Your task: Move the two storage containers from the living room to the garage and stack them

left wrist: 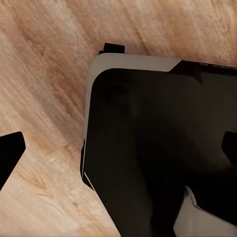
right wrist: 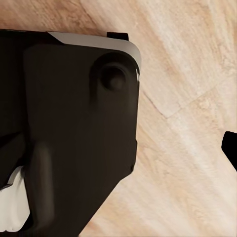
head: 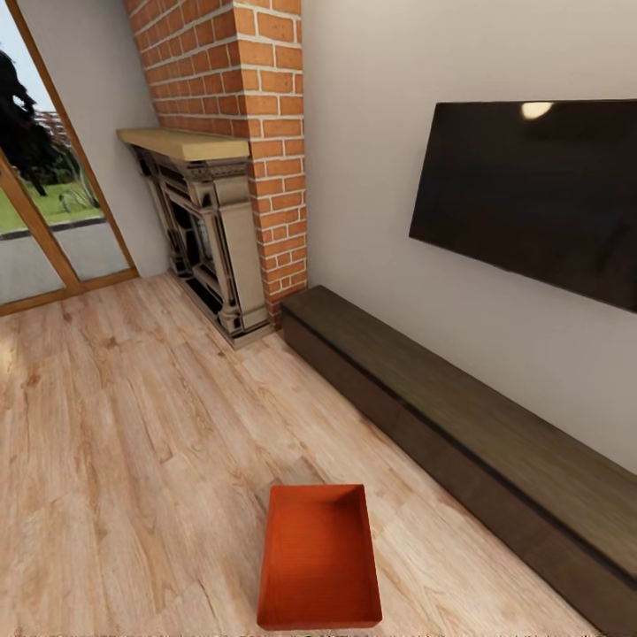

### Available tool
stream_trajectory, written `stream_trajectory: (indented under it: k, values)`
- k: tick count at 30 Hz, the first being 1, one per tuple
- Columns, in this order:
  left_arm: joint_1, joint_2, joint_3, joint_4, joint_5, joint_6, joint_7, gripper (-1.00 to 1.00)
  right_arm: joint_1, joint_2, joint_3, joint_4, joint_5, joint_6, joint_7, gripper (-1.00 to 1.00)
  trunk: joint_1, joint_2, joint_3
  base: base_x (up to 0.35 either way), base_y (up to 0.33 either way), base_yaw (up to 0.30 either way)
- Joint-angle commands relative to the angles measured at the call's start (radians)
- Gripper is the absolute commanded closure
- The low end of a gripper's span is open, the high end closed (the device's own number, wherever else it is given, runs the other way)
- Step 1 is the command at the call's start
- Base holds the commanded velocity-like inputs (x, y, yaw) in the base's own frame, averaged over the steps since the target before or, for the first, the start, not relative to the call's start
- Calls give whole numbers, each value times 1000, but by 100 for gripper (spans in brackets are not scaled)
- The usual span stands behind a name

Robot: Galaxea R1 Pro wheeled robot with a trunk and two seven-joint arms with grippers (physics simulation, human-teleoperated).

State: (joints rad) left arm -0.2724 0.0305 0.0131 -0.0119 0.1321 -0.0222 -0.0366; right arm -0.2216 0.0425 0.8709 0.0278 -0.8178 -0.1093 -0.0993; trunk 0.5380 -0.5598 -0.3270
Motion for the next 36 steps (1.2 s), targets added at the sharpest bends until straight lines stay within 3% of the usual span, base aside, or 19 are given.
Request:
stream_trajectory:
  k: [1, 36]
  values:
    - [-1, 0, 1, 1, 9, -2, -4, -100, -1, 0, 8, 3, -8, -4, 0, -100, 0, -1, -3, 0, 0, 0]
    - [-1, 0, 1, 1, 9, -2, -4, -100, -1, -1, 5, 3, -15, -1, 4, -100, 0, -1, -53, 0, 0, 1]
